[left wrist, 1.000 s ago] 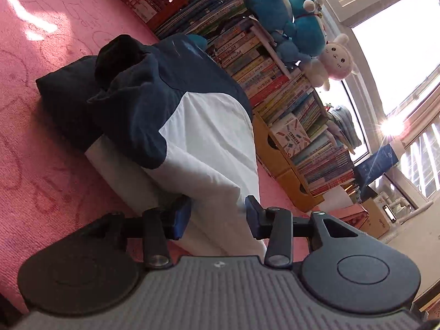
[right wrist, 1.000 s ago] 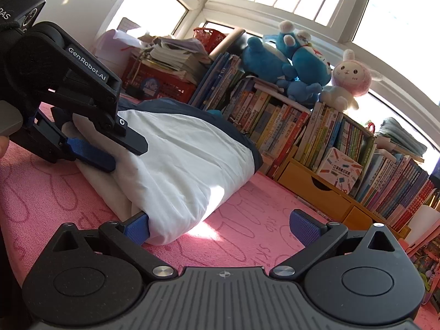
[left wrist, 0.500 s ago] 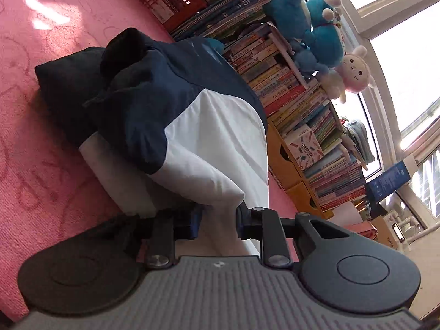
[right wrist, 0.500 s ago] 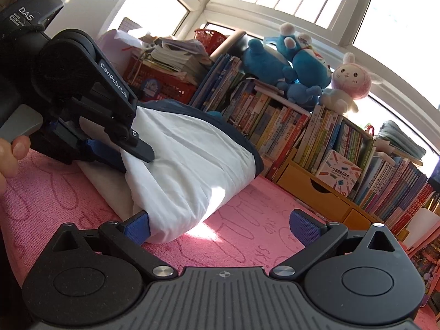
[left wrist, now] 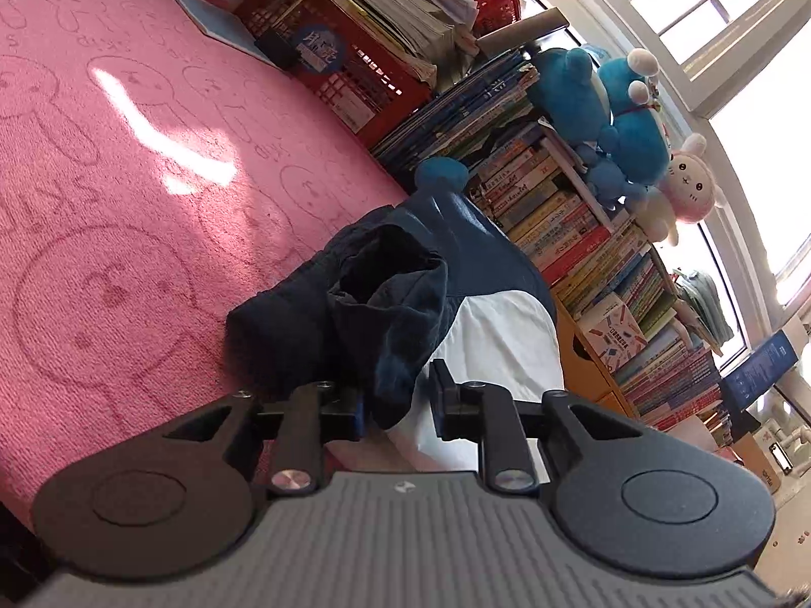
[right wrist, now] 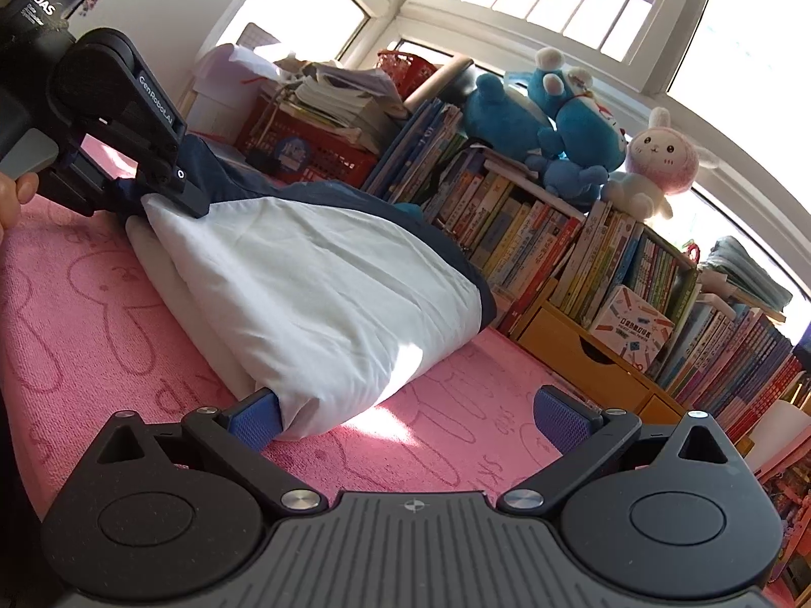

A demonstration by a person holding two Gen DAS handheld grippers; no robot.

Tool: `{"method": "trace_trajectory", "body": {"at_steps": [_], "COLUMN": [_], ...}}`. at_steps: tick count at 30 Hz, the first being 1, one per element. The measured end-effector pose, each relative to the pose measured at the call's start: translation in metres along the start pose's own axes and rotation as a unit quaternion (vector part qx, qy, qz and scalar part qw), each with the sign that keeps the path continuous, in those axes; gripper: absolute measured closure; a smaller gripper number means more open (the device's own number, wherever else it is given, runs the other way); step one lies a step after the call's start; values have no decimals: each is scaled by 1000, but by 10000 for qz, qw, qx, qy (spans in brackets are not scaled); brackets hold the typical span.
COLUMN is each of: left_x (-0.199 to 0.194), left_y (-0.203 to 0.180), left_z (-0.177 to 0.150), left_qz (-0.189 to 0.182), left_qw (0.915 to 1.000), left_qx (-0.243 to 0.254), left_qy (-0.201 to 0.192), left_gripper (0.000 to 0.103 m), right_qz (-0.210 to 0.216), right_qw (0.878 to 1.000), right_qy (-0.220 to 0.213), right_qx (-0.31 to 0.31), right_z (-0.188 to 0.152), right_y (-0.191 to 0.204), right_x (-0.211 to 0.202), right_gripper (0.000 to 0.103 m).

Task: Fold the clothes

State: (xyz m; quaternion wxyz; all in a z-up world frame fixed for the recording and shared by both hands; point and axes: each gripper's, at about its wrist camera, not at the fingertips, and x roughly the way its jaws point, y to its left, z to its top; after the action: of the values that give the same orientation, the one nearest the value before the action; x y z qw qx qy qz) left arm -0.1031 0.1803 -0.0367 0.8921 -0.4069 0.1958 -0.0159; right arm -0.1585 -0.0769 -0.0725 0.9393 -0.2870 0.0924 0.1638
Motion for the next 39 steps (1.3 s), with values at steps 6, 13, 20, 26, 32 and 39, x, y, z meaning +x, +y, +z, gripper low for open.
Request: {"method": "trace_trajectory", "body": {"at_steps": [6, 13, 20, 26, 32, 39], "left_x": [-8, -14, -8, -12, -14, -17], "left_y": [-12, 1, -3, -8, -10, -12], "left_z": [3, 0, -8, -19, -23, -27], "left_qz": [504, 1033, 1150, 856, 809, 753], "left_qw": [9945, 9870, 9821, 9835, 9809, 9774], "left_qx": [535, 914, 1343, 1548, 1731, 1943], "left_qy": [-744, -823, -653, -389, -379, -368], "left_gripper": [77, 83, 82, 81, 78, 78], "right_qz": [417, 246, -360, -1073, -1766, -1233], "right_qw": [9956, 9891, 9929, 9931, 9785, 9782], "right_qy": [301, 621, 546, 443, 1067, 1005], "right_qx": [785, 1311, 998, 167, -59, 1338], "right_z": [10, 18, 13, 15, -9, -29], "right_y": [-9, 1, 4, 3, -15, -69], "right_x": [5, 15, 3, -9, -15, -38], "right_gripper": [1, 21, 22, 22, 39, 42]}}
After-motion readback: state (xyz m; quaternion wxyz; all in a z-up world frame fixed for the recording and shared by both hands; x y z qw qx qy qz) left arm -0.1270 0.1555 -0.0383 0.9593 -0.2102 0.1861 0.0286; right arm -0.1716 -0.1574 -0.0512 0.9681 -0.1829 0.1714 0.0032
